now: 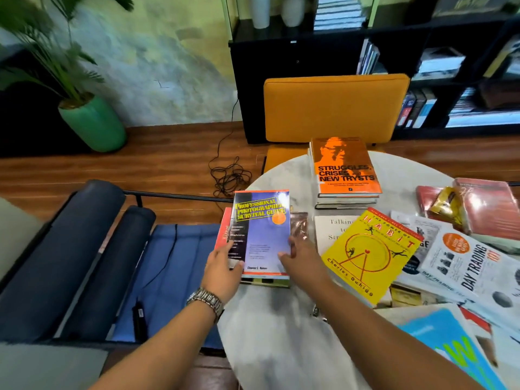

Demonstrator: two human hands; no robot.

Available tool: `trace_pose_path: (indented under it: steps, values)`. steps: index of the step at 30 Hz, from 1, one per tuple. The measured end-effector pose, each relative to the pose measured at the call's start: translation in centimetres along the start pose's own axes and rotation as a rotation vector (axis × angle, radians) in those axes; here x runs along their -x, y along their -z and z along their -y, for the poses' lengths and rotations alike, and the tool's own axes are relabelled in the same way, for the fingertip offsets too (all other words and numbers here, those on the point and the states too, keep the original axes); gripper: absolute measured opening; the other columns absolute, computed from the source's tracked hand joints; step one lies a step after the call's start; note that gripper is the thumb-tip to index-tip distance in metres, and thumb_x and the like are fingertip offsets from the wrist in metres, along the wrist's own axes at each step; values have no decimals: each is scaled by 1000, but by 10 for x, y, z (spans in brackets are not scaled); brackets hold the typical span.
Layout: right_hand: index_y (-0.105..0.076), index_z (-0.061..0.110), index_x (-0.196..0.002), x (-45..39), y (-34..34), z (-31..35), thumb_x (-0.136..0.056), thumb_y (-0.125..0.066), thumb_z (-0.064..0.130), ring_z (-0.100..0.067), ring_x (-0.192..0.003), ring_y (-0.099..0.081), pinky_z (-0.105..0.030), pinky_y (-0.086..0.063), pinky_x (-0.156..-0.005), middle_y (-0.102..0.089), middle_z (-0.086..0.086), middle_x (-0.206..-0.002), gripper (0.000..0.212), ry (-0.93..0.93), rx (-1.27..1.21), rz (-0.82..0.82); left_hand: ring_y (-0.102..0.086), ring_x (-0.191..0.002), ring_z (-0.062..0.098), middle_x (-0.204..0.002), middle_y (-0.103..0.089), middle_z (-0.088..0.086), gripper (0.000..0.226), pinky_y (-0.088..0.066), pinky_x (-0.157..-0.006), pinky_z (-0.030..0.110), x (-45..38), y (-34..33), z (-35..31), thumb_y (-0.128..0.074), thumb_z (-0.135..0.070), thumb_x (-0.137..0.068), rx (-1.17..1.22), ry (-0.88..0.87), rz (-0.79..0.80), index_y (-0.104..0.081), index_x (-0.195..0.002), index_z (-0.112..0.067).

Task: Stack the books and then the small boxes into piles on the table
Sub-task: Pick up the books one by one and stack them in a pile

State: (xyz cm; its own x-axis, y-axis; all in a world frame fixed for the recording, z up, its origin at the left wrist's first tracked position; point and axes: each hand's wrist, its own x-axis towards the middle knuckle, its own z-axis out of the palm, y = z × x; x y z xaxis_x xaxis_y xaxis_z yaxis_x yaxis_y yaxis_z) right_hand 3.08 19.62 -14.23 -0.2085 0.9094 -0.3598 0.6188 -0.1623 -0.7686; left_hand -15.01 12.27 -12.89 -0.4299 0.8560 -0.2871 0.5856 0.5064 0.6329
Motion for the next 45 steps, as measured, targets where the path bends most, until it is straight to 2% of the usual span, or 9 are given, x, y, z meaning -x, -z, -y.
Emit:
trace_pose_path:
  steps: [3,9,13,16,20,25,35,39,45]
  values:
    - [-50,26,-132,-16,-17,-19,-64,-48,51,-20,-111,-60,-41,-50,-95,-60,3,-126,72,-23,24,-2,-46,-125,24,-136,-41,8,60,-37,-106,33,3,5,6,-57,-23,-90,48,21,38,-34,-146,-27]
    - [-37,22,-145,23,-8,21,-86,-57,32,-27,-124,-49,-37,-44,-101,-41,-6,-143,63,-66,180,-38,-61,-105,18,-126,-54,-1,57,-48,-99,38,-3,16,11,-63,-26,-83,263,51,131,-41,-132,-44]
    - [-34,19,-147,22,-10,22,-85,-61,30,-26,-130,-46,-38,-40,-105,-38,-5,-148,69,-94,126,-33,-64,-85,12,-106,-69,-3,33,-51,-73,29,-5,26,5,-64,-25,-87,489,157,89,-55,-118,-28]
    - [-42,18,-143,23,-5,25,-82,-70,24,-24,-114,-59,-39,-49,-96,-54,-5,-135,67,-132,-82,-14,-55,-64,7,-92,-71,-1,18,-38,-53,22,-8,30,4,-62,-35,-88,555,185,167,-67,-100,-22]
    - [-61,12,-117,32,15,35,-86,-68,14,-15,-60,-65,-19,-45,-45,-72,-5,-92,32,-226,-616,163,-56,-60,11,-87,-72,7,25,-36,-51,22,-14,38,3,-62,-34,-88,688,216,228,-68,-99,-13]
    - [-65,12,-112,22,49,36,-89,-64,19,-17,-48,-55,-18,-37,-42,-69,-6,-78,24,-144,-688,208,-65,-58,8,-93,-73,7,19,-43,-44,18,-15,35,-27,-55,-25,-94,871,132,268,-64,-104,-11]
    - [-62,15,-120,-26,148,8,-93,-60,22,-18,-54,-59,-20,-41,-43,-69,-5,-84,28,-71,-691,-38,-48,-58,11,-81,-65,0,22,-37,-48,21,-66,-11,-135,-57,-41,-91,672,-9,360,-65,-94,-21]
    - [-63,9,-116,-46,183,-6,-93,-60,19,-17,-50,-54,-22,-38,-41,-65,-6,-75,25,-97,-643,-129,-58,-76,21,-89,-70,5,20,-46,-68,31,-84,-40,-172,-56,-41,-91,536,-43,292,-68,-82,-27]
    - [-65,15,-110,-87,215,-19,-93,-61,26,-19,-63,-61,-26,-49,-55,-72,-10,-94,20,-174,-512,-210,-58,-85,26,-99,-66,9,14,-48,-84,36,-103,-85,-208,-54,-20,-93,582,30,214,-66,-102,-19]
